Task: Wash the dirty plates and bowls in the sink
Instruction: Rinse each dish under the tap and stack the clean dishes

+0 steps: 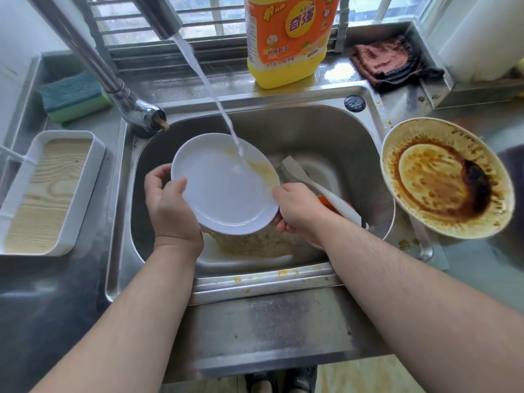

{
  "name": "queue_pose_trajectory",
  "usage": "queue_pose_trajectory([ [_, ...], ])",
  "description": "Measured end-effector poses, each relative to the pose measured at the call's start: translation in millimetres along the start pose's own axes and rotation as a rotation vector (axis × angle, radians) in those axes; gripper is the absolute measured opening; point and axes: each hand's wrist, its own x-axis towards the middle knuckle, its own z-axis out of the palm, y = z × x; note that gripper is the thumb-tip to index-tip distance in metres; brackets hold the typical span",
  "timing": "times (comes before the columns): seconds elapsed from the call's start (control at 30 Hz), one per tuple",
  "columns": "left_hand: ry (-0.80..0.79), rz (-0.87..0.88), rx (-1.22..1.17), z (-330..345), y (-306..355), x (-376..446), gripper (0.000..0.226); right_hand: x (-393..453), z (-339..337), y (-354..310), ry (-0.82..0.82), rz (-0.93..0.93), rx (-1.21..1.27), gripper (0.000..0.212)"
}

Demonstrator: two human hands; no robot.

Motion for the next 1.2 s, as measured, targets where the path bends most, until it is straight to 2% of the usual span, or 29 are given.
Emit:
queue_pose_trajectory([
  [0.07,-0.025,-0.01,-0.048,1,1,-2,0.043,0,0,-1,-0.023,0.017,0.044,0.032],
  [0.13,-0.106,-0.005,-0.08,1,1,-4,0.057,-1,2,-2,-0.056,0.037,0.084,0.033],
  [0.27,-0.244,-0.008,-0.031,3,-2,-8,0.078,-5,3,-5,-0.082,0.06,0.069,0.031],
  [0.4,-0.229,-0.041,-0.032,1,-4,-6,0.074,-4,0,-4,-0.024,0.043,0.082,0.03],
  [0.5,-0.24,-0.134,-0.075,1,-7,-2,0.061,0,0,-1,0.042,-0.09,0.037,0.026],
  [0.57,-0.251,-0.173,-0.087,3,-7,-1,0.061,4,0,1,0.09,-0.136,0.011,0.026],
  [0.7,-0.234,-0.061,-0.032,6,-4,-3,0.076,5,0,-1,0.098,-0.09,0.106,0.029],
  [0.8,-0.244,0.02,0.012,4,-6,-3,0.065,-2,-3,-2,0.098,-0.012,0.106,0.019],
  [0.87,-0.233,0.023,0.022,2,-6,0,0.061,3,-3,1,0.12,-0.022,0.07,0.019],
  [1.0,-0.24,-0.02,0.013,-1,-8,5,0.062,12,2,6,0.169,-0.163,0.006,0.021],
  [1.13,-0.311,0.03,0.059,1,-7,-2,0.076,6,0,2,0.114,-0.077,0.065,0.02],
  [1.2,-0.291,0.059,0.036,2,-5,-4,0.077,3,-1,2,0.088,-0.061,0.054,0.019],
])
